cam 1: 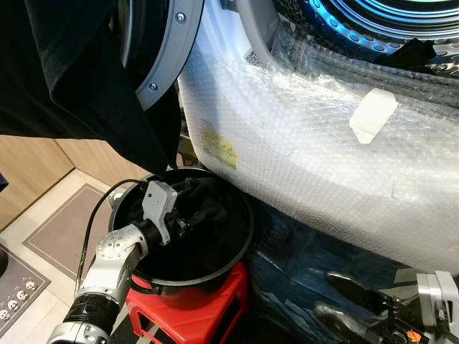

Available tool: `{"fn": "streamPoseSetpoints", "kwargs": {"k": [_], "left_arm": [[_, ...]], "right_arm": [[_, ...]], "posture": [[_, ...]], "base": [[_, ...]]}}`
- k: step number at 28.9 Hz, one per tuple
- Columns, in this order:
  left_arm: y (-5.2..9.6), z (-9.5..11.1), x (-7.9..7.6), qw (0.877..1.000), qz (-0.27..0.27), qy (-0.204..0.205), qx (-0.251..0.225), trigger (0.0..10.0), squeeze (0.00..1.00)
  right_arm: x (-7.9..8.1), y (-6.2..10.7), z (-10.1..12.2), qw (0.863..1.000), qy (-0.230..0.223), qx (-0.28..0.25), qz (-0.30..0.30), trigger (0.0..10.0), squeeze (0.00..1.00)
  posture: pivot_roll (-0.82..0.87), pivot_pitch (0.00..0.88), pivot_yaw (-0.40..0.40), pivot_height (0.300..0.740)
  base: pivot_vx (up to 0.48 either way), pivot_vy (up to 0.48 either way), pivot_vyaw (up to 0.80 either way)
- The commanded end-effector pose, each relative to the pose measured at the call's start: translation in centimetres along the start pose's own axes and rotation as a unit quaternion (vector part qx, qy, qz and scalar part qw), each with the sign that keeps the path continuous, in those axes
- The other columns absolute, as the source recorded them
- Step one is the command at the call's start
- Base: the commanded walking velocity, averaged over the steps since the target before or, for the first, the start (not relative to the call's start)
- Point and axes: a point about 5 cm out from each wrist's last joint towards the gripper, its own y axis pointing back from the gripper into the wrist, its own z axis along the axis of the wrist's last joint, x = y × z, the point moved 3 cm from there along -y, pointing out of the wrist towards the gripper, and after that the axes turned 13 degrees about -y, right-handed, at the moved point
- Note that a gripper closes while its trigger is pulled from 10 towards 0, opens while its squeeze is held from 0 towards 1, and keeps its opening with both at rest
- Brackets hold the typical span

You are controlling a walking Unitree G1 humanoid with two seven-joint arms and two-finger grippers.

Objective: Clothes washing

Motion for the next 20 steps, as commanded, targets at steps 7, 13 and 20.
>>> {"fn": "streamPoseSetpoints", "kwargs": {"k": [7,13,20], "left_arm": [[0.31,0.27,-0.22,1.0,-0.005,-0.005,-0.01,0.0,0.0],[0.49,0.22,-0.29,1.0,-0.002,-0.003,-0.012,0.0,0.0],[1.07,0.22,-0.37,1.0,0.005,-0.005,-0.013,0.0,0.0]], "right_arm": [[0.36,-0.05,0.11,1.0,0.0,-0.001,0.004,10.0,0.0],[0.33,-0.14,0.13,1.0,0.0,0.002,0.005,10.0,0.0],[0.33,-0.76,0.39,1.0,-0.004,0.01,0.027,10.0,0.0]], "posture": [[-0.25,0.267,-0.008,0.74],[-0.25,0.258,-0.011,0.74],[-0.22,0.26,-0.03,0.74]], "base": [[0.0,0.0,0.0],[0.0,0.0,0.0],[0.0,0.0,0.0]]}}
